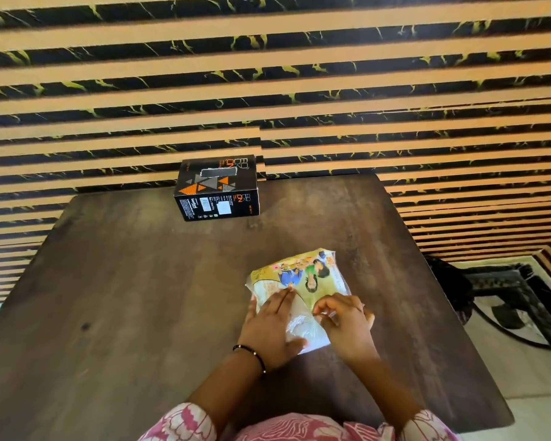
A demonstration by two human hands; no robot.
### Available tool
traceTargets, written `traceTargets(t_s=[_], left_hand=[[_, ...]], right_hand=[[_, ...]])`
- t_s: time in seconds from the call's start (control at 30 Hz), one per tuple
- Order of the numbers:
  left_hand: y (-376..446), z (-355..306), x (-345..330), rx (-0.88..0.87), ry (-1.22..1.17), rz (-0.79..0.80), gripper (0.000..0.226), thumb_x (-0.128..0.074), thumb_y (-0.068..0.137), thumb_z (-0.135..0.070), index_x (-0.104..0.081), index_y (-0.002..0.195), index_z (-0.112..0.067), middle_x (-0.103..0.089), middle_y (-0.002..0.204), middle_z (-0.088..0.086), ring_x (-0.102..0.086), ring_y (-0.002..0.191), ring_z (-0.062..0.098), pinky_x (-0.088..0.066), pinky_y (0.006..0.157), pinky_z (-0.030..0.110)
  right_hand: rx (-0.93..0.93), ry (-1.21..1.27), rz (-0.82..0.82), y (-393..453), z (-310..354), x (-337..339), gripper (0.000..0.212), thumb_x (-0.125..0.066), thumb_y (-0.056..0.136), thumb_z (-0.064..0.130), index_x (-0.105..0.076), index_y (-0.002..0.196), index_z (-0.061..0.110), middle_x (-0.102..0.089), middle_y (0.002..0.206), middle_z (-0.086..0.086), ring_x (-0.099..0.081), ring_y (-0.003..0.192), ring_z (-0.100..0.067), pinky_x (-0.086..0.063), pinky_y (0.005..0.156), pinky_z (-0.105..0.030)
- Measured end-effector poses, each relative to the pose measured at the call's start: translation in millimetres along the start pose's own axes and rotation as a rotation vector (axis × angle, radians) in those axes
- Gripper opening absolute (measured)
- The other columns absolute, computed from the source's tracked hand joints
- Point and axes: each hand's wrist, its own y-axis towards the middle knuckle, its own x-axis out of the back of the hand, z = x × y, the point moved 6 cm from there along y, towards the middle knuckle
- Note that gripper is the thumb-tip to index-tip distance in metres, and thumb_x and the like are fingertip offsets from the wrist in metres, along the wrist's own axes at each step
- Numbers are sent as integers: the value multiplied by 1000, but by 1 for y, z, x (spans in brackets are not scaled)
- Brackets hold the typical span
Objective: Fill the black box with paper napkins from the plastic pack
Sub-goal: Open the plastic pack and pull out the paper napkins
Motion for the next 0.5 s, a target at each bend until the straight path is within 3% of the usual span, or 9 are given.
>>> traceTargets(t_s=[0.17, 0.33, 0.4, 0.43, 0.5], left_hand=[[22, 5, 12, 23, 44, -1, 89, -48, 81, -57, 1, 146, -22, -5, 157, -4, -2, 144, 12, 8, 113, 51], [41, 7, 25, 28, 73, 14, 91, -51, 79, -60, -6, 146, -18, -6, 157, -1, -4, 144, 14, 7, 113, 53], [38, 2, 27, -7, 21, 29, 95, -55, 72, -66, -14, 144, -20, -4, 156, -3, -5, 144, 15, 3, 113, 55], [35, 0, 28, -33, -24, 21, 98, -55, 66, -72, -20, 143, -22, -5, 156, -4, -6, 143, 15, 0, 115, 55], [26, -8, 35, -111, -119, -61, 98, -45, 58, -81, -35, 136, -24, -16, 153, -7, -14, 141, 13, -12, 115, 53]], right_hand=[[25, 165, -46, 3, -7, 18, 32, -63, 83, 10, -58, 80, 41, -59, 93, 22, -38, 106, -5, -11, 85, -26], [91, 164, -63, 4, -10, 28, 39, -65, 81, 7, -55, 93, 42, -59, 78, 21, -45, 109, -8, -18, 94, -33], [114, 179, -70, 0, -16, 33, 45, -68, 78, 7, -52, 89, 48, -63, 82, 24, -49, 104, -7, -28, 96, -38], [132, 160, -54, -2, -19, 35, 45, -68, 77, 9, -52, 83, 50, -59, 89, 34, -49, 102, -4, -30, 95, -38], [155, 25, 39, -9, -26, 33, 41, -66, 79, 12, -52, 74, 51, -56, 84, 41, -44, 107, 1, -24, 93, -32]])
